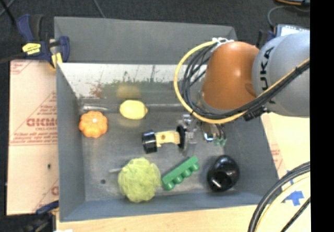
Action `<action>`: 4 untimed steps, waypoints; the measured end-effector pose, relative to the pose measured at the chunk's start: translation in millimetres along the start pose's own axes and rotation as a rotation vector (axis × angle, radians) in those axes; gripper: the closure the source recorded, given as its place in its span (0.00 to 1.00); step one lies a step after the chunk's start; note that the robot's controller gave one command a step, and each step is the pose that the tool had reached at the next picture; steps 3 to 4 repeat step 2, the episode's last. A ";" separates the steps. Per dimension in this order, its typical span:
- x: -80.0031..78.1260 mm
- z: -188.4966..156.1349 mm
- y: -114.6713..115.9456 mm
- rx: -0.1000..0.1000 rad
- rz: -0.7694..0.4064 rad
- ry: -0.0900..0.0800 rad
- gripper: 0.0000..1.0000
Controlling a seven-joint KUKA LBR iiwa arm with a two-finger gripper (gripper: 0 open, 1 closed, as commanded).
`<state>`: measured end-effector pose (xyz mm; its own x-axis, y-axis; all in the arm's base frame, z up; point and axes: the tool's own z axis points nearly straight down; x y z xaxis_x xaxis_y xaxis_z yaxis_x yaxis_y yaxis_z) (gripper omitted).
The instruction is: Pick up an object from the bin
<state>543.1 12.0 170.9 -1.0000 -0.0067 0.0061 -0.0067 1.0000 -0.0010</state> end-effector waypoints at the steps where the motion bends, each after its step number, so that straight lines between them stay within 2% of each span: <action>1: -1.8 -4.4 0.1 0.000 0.000 -0.008 0.00; 2: -4.2 -56.2 -4.5 0.000 0.008 -0.002 1.00; 4: -4.2 -56.2 -4.5 0.000 0.008 -0.002 1.00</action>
Offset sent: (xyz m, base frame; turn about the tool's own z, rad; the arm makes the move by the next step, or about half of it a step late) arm 0.0039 -0.0038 0.0561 0.0099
